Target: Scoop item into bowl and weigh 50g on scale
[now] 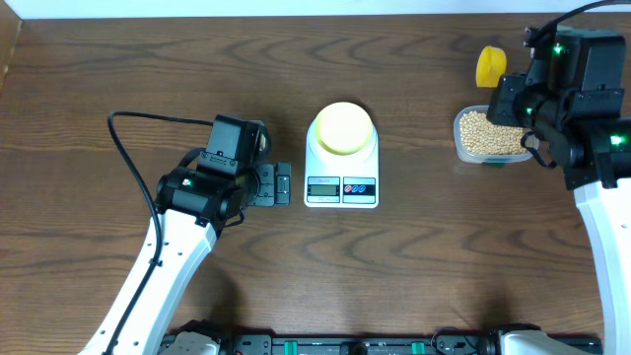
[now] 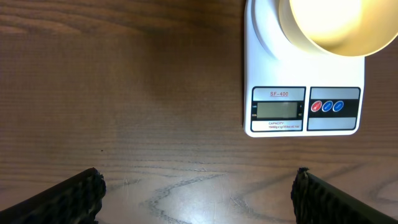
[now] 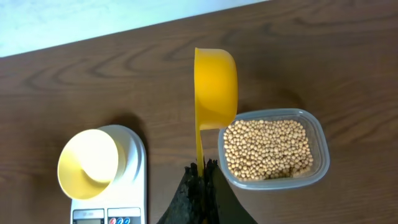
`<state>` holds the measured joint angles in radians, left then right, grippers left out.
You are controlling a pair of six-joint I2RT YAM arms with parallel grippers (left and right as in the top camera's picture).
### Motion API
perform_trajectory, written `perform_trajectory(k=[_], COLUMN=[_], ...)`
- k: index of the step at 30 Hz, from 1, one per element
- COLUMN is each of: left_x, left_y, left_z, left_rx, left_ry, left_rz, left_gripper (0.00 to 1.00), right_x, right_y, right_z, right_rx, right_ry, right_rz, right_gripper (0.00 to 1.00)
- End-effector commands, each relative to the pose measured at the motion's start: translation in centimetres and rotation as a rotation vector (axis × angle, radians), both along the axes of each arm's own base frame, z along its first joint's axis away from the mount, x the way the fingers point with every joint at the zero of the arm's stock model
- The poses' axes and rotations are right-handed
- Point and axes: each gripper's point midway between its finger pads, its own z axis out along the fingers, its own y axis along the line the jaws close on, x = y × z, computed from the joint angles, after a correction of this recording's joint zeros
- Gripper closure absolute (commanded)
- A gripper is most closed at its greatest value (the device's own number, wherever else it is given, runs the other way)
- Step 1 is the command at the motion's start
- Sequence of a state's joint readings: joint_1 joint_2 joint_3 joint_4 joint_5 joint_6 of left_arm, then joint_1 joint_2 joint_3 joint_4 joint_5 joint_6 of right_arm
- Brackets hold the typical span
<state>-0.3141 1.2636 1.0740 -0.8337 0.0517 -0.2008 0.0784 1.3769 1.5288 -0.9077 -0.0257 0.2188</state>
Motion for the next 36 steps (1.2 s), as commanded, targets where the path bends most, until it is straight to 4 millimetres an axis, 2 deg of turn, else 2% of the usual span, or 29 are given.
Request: perform_trajectory(k=[1,9,15,25,36], left_x=[0.3,0.3,0.3,0.3,0.3], left_y=[0.4,0.4,0.4,0.4,0.4], left_z=[0.1,0.1,0.1,0.1,0.1], left_rx=[0.022,0.022,0.022,0.022,0.022], left_ry=[-0.007,-0.007,-0.007,-0.007,-0.007], left_rz=[-0.006,-0.006,-0.006,-0.006,-0.006], left_gripper=[0.02,0.02,0.02,0.02,0.02], right_x=[0.6,1.1,2.1,3.7,3.7], right_y=[-1.3,-2.4,-4.2,-4.2,-4.2], right_z=[0.6,1.2,2.8,5.2,5.4], right_rx=[-0.053,-0.081,-0.042,0.137,0.217], right_ry=[-0.024,-0.056,-0.143,-0.263,-0.273], right_rz=[-0.04,-0.103,-0.269,-0.391,-0.449], right_gripper=[0.99,0.99,0.99,0.99,0.99])
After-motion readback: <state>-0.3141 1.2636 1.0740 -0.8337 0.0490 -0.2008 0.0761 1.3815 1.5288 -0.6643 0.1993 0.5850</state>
